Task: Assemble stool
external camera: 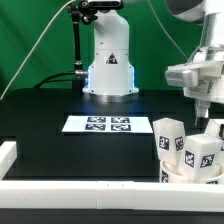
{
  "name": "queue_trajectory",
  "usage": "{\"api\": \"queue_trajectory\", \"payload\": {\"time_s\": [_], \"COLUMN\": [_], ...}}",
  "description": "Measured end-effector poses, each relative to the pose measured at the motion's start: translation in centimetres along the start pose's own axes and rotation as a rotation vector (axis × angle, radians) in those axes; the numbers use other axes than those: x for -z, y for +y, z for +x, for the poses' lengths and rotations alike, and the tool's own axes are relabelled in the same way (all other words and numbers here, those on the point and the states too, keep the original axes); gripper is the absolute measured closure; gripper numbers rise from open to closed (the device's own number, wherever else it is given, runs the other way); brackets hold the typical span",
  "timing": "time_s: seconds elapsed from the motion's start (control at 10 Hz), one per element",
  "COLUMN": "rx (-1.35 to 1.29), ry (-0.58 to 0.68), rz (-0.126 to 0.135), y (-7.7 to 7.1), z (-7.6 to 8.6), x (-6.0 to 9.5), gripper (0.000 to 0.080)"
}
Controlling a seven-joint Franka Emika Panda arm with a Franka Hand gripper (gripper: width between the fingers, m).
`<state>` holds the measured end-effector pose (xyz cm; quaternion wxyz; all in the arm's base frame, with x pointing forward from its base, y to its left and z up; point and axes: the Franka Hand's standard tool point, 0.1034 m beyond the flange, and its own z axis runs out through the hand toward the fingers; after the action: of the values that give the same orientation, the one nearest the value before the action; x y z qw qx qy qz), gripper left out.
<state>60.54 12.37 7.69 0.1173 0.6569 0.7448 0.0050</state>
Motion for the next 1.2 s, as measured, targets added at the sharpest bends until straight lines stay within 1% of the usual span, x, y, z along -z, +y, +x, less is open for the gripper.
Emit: {"api": "queue_trajectory", "payload": {"time_s": [0.1, 0.2, 0.3, 0.4, 0.7, 0.8, 0.9, 1.0, 1.1, 1.2], "rx": [-0.002, -0.006, -0.006, -0.007, -0.047, -0.093, -0.278, -0.425, -0.512, -0.609], "ry": [0.003, 0.004, 0.004, 0.004, 0.003, -0.009, -0.016, -0.034, -0.045, -0.041], "rz": [-0.006, -0.009, -0.009, -0.008, -0.008, 0.021, 0.054, 0.100, 0.128, 0.130], "y": [0.0, 0.1, 0.1, 0.1, 0.1, -0.1, -0.4, -0.8, -0.6, -0.5], "z": [0.2, 0.2, 0.2, 0.1, 0.0, -0.5, -0.7, -0.8, -0.9, -0.9], "x": [-0.1, -0.1, -0.1, -0.1, -0.1, -0.2, -0.2, -0.3, -0.4, -0.4], "gripper": [0.0151, 0.0258, 0.0396, 0.0463, 0.0463, 0.0463, 0.0463, 0.0463, 0.0462, 0.0462]}}
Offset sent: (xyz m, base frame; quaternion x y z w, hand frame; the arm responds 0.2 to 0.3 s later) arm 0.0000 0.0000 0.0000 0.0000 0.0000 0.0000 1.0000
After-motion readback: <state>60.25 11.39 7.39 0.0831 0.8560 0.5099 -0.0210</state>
